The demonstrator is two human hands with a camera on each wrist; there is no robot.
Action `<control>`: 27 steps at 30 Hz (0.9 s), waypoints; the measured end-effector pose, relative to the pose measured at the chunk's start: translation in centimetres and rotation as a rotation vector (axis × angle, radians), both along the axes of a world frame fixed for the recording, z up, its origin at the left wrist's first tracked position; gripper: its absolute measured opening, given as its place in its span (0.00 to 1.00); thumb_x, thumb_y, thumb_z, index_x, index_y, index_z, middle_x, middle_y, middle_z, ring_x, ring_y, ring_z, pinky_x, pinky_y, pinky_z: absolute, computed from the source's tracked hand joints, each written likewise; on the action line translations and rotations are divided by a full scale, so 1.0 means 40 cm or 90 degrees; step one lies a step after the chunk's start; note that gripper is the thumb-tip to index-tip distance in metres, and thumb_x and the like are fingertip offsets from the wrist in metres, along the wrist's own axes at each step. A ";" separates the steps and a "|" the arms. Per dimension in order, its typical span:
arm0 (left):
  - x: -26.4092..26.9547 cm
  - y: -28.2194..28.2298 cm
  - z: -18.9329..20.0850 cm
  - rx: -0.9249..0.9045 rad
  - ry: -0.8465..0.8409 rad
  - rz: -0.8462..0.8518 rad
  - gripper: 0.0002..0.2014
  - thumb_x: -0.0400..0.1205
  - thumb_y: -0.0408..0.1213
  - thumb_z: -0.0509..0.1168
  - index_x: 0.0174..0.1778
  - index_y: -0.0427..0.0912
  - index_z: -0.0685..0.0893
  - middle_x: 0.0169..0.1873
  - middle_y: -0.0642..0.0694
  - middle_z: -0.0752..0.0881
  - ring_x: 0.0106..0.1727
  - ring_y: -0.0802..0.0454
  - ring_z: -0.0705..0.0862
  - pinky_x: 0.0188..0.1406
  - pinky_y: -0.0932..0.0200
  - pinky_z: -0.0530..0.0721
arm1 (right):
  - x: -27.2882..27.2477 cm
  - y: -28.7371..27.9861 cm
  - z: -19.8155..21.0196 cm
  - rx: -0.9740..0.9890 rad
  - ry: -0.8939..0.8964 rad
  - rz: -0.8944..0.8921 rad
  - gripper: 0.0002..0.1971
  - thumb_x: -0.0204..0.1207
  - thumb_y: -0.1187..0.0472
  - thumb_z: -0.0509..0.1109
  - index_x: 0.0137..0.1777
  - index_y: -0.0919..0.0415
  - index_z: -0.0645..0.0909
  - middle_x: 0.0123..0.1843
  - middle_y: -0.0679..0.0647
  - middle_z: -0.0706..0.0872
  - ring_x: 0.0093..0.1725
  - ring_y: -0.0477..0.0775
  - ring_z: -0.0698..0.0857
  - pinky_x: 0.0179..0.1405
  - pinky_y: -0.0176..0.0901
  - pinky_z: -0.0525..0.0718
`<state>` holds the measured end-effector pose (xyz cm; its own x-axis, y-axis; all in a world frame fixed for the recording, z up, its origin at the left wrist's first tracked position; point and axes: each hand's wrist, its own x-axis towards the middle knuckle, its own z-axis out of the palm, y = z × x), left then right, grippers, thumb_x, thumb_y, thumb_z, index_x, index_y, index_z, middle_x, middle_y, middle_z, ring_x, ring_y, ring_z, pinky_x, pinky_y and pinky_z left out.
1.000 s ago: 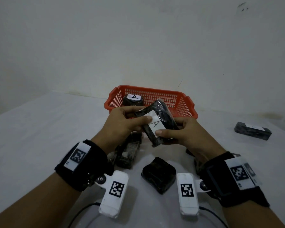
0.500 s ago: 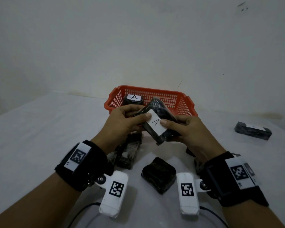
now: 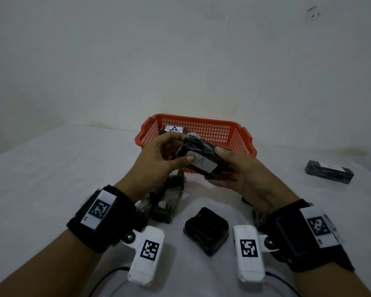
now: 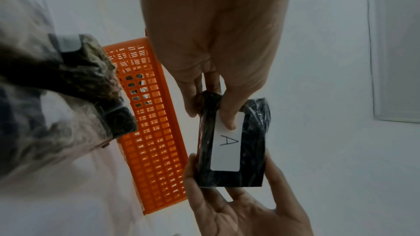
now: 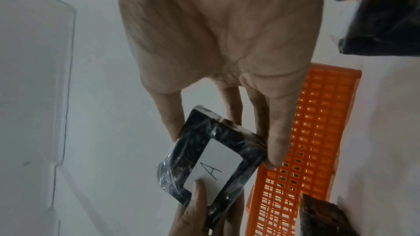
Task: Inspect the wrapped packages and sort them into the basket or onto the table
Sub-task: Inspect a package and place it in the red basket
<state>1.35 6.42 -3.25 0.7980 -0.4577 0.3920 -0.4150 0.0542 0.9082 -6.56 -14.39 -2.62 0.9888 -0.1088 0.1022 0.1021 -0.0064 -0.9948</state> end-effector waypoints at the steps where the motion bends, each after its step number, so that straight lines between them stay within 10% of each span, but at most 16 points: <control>1: -0.003 0.002 0.003 0.023 -0.002 -0.019 0.15 0.80 0.36 0.76 0.62 0.47 0.85 0.57 0.49 0.93 0.60 0.55 0.92 0.58 0.56 0.91 | 0.001 -0.001 -0.001 -0.012 -0.017 -0.005 0.27 0.70 0.47 0.76 0.62 0.66 0.90 0.60 0.65 0.94 0.62 0.67 0.92 0.68 0.58 0.89; 6: -0.016 0.004 0.003 0.109 0.032 -0.112 0.30 0.81 0.62 0.69 0.64 0.38 0.87 0.61 0.35 0.88 0.64 0.36 0.88 0.70 0.35 0.85 | -0.004 -0.008 -0.003 -0.099 -0.094 -0.025 0.22 0.68 0.50 0.82 0.60 0.60 0.93 0.57 0.56 0.96 0.61 0.55 0.93 0.74 0.60 0.85; 12: -0.015 -0.004 -0.004 0.099 0.004 -0.021 0.10 0.86 0.40 0.68 0.56 0.40 0.92 0.53 0.35 0.92 0.57 0.35 0.90 0.62 0.35 0.88 | 0.013 0.000 -0.020 -0.106 -0.080 -0.001 0.24 0.64 0.47 0.88 0.57 0.58 0.94 0.56 0.59 0.95 0.63 0.60 0.92 0.75 0.65 0.83; 27: -0.019 0.012 0.014 0.129 0.016 -0.114 0.15 0.85 0.43 0.71 0.68 0.49 0.88 0.63 0.45 0.91 0.66 0.43 0.89 0.71 0.37 0.85 | 0.008 -0.023 -0.008 -0.056 -0.097 0.000 0.21 0.63 0.55 0.84 0.56 0.61 0.93 0.58 0.63 0.95 0.63 0.63 0.92 0.76 0.66 0.82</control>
